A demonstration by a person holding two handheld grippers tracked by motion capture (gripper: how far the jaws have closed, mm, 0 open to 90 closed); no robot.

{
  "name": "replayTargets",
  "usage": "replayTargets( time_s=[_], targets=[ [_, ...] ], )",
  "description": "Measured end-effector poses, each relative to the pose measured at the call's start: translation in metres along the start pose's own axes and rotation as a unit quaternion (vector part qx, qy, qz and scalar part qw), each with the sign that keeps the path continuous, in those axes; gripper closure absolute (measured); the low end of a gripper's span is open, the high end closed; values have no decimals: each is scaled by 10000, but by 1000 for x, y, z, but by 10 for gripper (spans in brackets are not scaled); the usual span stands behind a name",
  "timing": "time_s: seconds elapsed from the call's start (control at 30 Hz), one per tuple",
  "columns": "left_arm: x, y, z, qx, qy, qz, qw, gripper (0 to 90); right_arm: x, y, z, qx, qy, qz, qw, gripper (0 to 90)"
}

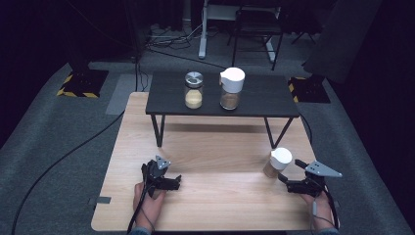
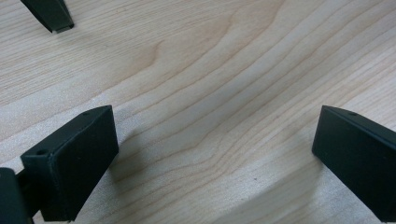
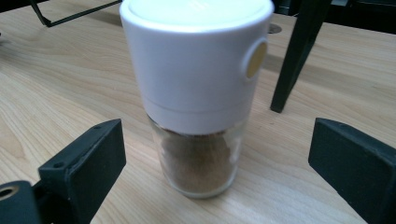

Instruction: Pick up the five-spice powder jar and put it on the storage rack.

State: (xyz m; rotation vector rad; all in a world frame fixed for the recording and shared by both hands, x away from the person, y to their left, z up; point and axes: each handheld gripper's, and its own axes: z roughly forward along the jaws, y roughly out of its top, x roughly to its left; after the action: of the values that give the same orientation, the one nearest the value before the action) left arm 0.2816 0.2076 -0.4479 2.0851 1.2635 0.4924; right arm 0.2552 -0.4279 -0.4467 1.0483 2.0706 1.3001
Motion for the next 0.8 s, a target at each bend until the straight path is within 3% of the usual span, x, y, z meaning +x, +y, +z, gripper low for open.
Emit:
replayTargets(
  time_s=[0.47, 0.7, 0.8],
  targets=[
    [0, 0, 0, 0, 1, 2, 10000, 3, 0, 4, 26, -11, 44, 28, 10000, 102],
    [0, 0, 0, 0, 1, 2, 10000, 3, -3, 2, 33, -40, 96, 59, 9999, 209],
    [0, 0, 0, 2, 3, 11, 10000, 3, -2, 0, 32, -107, 154, -49, 9998, 293]
  ],
)
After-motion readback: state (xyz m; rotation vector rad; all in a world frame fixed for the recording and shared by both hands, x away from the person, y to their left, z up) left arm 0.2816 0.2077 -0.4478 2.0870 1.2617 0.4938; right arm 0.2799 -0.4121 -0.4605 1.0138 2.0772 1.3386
